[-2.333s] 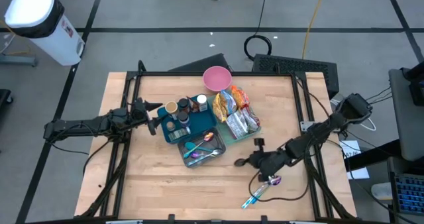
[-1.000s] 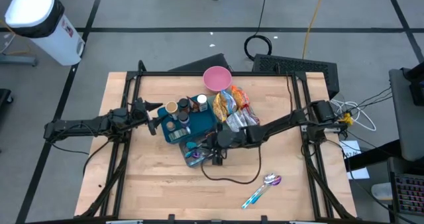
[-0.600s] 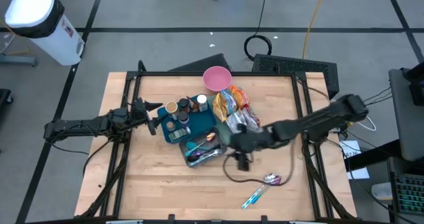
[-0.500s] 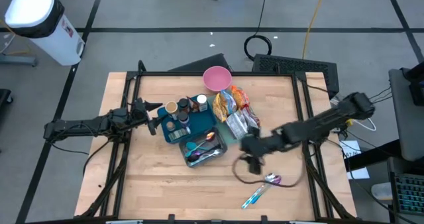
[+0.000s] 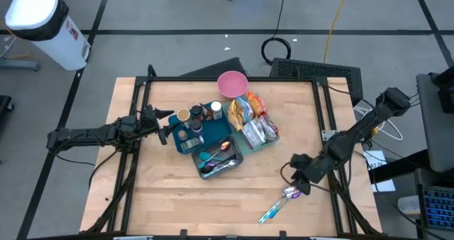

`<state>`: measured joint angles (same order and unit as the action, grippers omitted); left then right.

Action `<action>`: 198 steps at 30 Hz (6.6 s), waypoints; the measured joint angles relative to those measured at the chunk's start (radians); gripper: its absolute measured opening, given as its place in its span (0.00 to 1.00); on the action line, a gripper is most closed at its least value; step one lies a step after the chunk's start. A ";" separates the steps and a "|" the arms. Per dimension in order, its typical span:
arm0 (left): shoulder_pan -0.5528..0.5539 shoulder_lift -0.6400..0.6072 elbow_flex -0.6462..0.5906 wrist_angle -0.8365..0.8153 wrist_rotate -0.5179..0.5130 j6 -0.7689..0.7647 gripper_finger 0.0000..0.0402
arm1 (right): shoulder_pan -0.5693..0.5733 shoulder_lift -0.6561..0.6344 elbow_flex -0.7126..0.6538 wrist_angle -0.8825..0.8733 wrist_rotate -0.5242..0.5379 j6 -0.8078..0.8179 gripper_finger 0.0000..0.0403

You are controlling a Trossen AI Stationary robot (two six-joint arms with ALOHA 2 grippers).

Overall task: Pick & Place Food Item
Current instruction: Put the white spoon into the black bin, then put the blue spoon into the black bin

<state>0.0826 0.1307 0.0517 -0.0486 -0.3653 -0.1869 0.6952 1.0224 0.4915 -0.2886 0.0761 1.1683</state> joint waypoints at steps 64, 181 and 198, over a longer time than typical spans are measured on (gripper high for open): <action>0.000 0.000 0.000 0.000 0.000 0.000 0.77 | -0.226 0.219 -0.005 1.018 0.556 -0.932 0.00; 0.000 0.000 0.000 0.000 0.000 0.000 0.77 | 0.069 0.151 -0.066 0.849 0.178 -0.490 0.01; 0.000 0.000 0.000 0.000 0.000 0.000 0.77 | -0.386 0.249 0.108 0.866 0.223 -0.859 0.00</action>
<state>0.0827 0.1306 0.0517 -0.0486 -0.3650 -0.1869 0.3095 1.2714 0.5996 0.5771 0.2994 0.3090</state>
